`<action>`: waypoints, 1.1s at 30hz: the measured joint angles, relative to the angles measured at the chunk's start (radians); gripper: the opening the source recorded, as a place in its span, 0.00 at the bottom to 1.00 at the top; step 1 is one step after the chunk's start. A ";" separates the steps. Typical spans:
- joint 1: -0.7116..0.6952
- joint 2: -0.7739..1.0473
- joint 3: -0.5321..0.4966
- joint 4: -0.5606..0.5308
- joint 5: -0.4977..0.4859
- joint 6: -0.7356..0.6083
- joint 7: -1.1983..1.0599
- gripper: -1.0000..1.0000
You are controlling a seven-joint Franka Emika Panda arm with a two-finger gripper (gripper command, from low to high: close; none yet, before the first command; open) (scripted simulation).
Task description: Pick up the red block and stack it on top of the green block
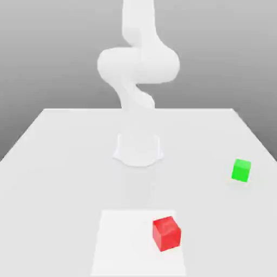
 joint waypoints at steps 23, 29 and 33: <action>0.114 0.841 0.026 -0.333 -0.015 0.463 -0.185 0.50; 0.121 0.982 0.017 -0.316 -0.026 0.582 -0.178 0.00; 0.120 0.999 0.017 -0.314 -0.029 0.596 -0.175 0.00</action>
